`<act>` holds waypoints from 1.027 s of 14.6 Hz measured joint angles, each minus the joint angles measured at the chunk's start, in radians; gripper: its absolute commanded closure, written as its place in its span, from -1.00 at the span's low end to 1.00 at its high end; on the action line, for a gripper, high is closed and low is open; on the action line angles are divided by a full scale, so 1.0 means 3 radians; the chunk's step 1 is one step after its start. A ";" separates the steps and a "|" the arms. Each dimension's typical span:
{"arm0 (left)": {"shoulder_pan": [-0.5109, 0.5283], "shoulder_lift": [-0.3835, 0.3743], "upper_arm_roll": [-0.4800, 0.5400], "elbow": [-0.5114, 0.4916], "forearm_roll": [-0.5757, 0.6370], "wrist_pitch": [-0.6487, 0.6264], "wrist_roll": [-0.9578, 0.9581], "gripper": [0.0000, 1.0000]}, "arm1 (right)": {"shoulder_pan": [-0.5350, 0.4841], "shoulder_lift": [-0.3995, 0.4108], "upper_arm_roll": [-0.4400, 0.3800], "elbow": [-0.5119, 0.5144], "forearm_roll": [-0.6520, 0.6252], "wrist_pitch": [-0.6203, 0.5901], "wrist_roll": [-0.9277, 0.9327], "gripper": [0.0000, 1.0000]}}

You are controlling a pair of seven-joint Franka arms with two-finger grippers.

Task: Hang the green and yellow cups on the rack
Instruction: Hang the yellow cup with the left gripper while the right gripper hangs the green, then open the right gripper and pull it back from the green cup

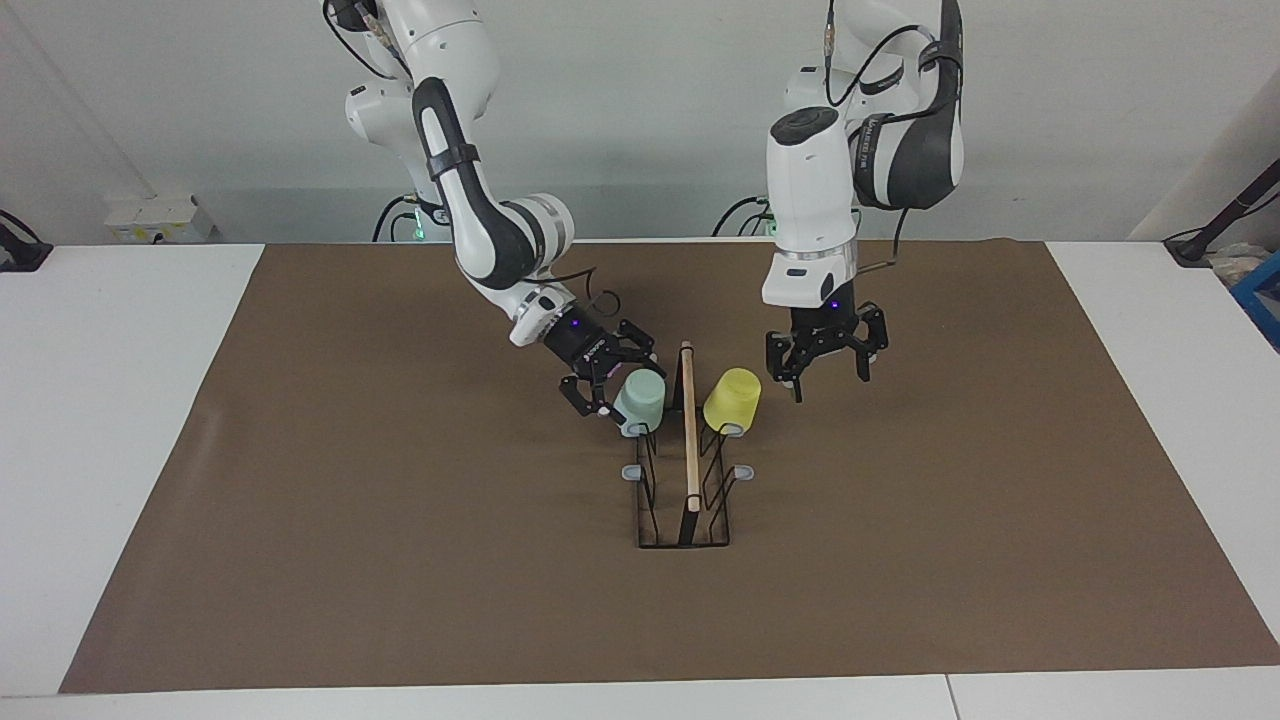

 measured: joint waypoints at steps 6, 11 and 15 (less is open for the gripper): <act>0.0470 -0.0021 0.0003 0.0020 -0.0771 0.0003 0.1236 -1.00 | 0.0015 -0.0261 0.0033 0.0001 0.0000 0.0388 0.0012 -1.00; 0.0672 -0.0082 0.0008 0.0082 -0.1123 -0.0178 0.1818 -1.00 | -0.0028 -0.0513 0.0060 0.0046 -0.0451 0.0560 0.0050 -1.00; 0.0821 -0.0092 0.0018 0.0284 -0.1280 -0.0580 0.2212 -1.00 | -0.0213 -0.0556 0.0055 0.0087 -0.1071 0.0551 0.0154 -1.00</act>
